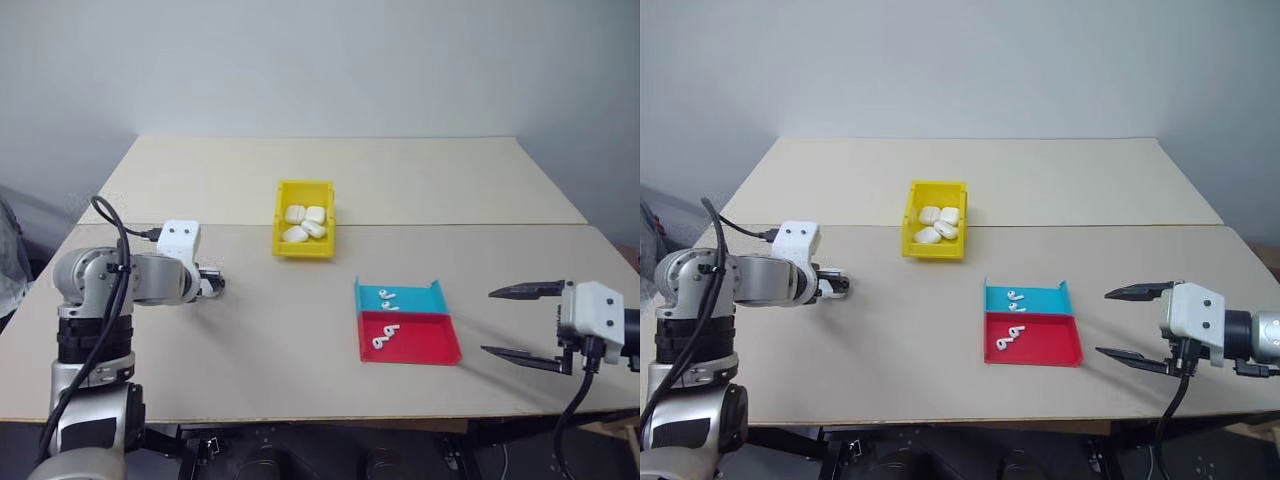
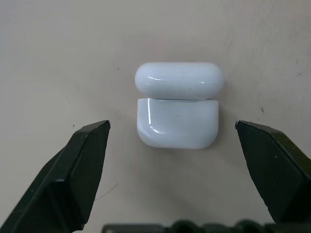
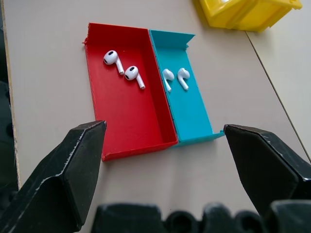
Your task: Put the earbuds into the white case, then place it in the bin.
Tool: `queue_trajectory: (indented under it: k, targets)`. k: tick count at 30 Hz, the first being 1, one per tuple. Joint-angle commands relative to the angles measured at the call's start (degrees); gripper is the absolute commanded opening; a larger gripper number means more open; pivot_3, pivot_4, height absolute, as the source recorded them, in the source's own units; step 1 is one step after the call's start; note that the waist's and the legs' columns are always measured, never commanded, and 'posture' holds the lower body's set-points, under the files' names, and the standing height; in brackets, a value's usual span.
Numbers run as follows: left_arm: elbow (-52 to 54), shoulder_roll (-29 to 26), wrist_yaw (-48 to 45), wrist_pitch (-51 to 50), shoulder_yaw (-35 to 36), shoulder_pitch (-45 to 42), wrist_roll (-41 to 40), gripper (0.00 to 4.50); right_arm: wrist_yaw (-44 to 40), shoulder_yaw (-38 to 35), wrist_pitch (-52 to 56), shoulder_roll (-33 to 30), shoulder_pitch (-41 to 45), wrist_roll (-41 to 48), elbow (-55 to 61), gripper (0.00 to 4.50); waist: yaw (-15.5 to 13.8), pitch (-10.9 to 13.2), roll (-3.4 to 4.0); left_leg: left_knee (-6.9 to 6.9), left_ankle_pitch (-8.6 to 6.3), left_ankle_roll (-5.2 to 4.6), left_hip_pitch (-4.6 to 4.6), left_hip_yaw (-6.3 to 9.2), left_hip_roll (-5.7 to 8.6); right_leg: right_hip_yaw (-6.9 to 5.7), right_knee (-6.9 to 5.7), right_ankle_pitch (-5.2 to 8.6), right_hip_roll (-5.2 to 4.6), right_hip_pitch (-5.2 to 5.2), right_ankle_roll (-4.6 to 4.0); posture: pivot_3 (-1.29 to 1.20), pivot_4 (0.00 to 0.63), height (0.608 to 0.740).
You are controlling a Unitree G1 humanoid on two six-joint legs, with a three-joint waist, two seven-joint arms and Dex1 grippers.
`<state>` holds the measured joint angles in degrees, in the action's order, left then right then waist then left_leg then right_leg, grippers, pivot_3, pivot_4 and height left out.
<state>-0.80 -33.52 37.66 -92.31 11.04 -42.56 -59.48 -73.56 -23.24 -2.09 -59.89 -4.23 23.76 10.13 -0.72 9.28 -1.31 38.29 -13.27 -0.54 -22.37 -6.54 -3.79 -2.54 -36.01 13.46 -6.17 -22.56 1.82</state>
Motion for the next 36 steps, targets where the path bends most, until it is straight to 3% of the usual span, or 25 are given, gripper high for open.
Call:
queue_trajectory:
  k: [1,36]
  targets:
    - [-0.42,0.84,-0.14,-0.19,-0.55,-2.67,4.08,4.5,0.81,-2.21,-0.26,0.0,-0.32,-0.01,1.48,4.49,0.0,0.03,-0.05,0.0,0.0,0.0,-0.01,-0.03,0.0,-0.01,0.0,0.0,0.0,0.0,0.0,0.0,0.15,0.74]
    - [-2.08,4.44,-16.8,-0.19,-1.59,-2.39,23.93,4.5,3.7,-2.29,-0.66,0.08,-2.5,-0.89,2.63,4.49,0.01,0.05,-0.09,-0.07,-0.15,-0.26,-0.02,-0.01,0.0,-0.07,0.02,0.01,0.0,-0.02,0.01,0.0,0.15,0.74]
